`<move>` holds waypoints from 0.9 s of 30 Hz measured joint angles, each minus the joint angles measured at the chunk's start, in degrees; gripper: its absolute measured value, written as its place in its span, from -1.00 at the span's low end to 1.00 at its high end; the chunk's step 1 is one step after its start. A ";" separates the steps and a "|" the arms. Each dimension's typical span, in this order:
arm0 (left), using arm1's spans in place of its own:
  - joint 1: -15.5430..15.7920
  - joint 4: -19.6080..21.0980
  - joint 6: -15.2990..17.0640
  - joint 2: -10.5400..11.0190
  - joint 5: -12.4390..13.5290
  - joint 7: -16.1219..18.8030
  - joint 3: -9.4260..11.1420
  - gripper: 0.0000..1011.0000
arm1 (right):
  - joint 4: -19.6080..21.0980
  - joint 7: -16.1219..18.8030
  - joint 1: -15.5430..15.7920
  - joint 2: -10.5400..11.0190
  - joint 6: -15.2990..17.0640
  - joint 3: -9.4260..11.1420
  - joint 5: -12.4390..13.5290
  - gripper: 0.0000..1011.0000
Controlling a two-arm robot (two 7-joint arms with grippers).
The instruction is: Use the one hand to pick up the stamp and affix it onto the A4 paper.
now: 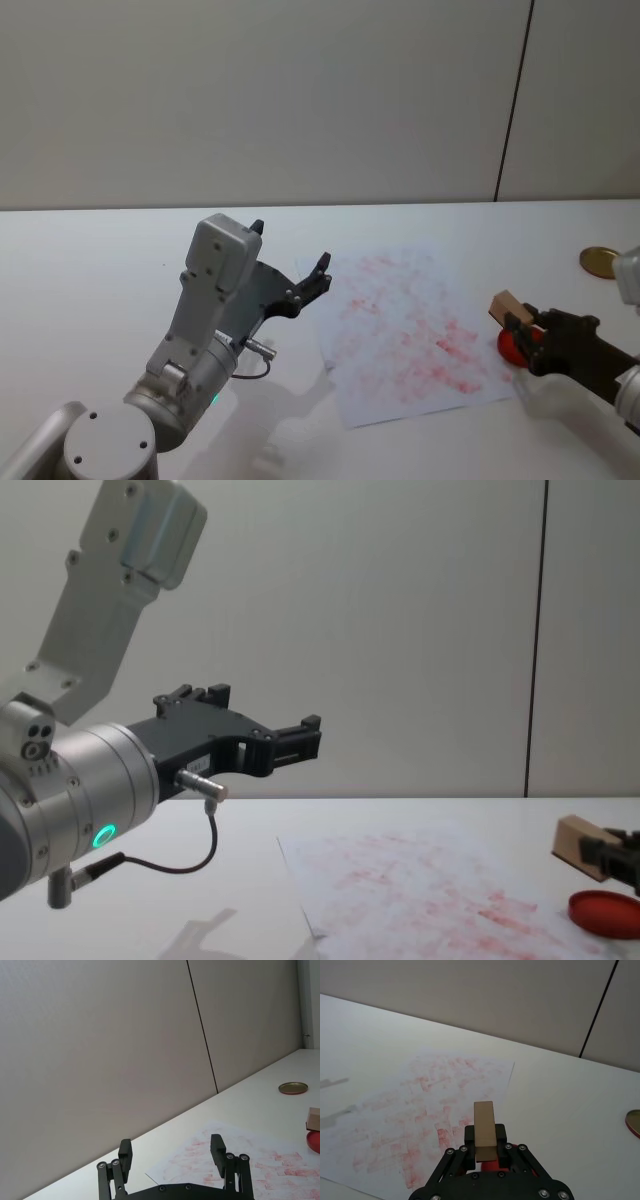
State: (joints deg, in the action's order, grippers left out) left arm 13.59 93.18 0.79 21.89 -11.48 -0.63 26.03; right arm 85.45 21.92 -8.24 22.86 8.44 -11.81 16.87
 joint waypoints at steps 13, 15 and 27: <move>0.00 0.00 0.00 0.00 0.00 0.00 0.00 0.96 | -2.62 -0.65 -0.38 0.26 -0.11 0.35 0.07 -0.57; 0.00 0.00 0.00 0.00 0.00 0.00 0.00 0.96 | -2.91 -0.69 -0.51 0.21 -0.12 0.35 0.01 -0.57; 0.00 0.00 0.00 0.00 0.00 0.00 0.00 0.96 | -5.06 -0.73 -1.46 -0.37 0.26 -0.10 -0.64 -0.57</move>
State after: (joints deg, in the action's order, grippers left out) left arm 13.59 93.18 0.80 21.89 -11.48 -0.63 26.03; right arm 80.38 21.19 -9.70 22.49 8.70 -11.91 16.22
